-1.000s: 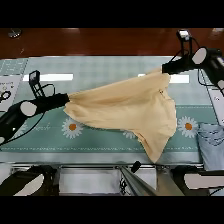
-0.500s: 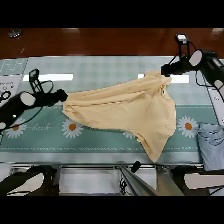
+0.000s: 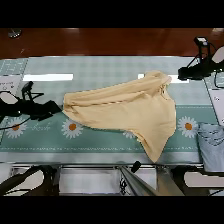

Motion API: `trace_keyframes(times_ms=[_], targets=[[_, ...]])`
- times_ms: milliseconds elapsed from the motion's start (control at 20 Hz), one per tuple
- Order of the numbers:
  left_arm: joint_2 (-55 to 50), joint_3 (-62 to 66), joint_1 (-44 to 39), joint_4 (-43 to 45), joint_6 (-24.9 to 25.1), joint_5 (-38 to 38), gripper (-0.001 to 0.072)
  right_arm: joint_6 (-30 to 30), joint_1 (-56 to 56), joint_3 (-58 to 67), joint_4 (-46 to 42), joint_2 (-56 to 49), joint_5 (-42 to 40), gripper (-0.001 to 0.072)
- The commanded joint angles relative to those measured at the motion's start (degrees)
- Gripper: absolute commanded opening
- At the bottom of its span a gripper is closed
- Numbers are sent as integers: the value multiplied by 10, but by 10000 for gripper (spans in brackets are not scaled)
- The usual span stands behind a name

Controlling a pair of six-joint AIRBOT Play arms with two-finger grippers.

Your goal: Fold the shirts.

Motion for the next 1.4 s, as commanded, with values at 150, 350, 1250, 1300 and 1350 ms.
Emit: trace_keyframes(times_ms=[150, 350, 1250, 1300, 1350], targets=[[-69, -42, 9, -131, 94, 34, 608, -22, -33, 0, 39, -5, 35, 491], [-120, -41, -9, -232, 134, 64, 561, -24, -33, 0, 35, -5, 36, 491], [-58, 36, 30, -233, 183, -80, 19, -125, -210, -357, 208, 65, 153, 608], [-57, 36, 30, -234, 183, -85, 19, -137, -205, -377, 209, 65, 154, 607], [-57, 36, 30, -233, 183, -92, 19, -150, -203, -395, 212, 65, 155, 607]])
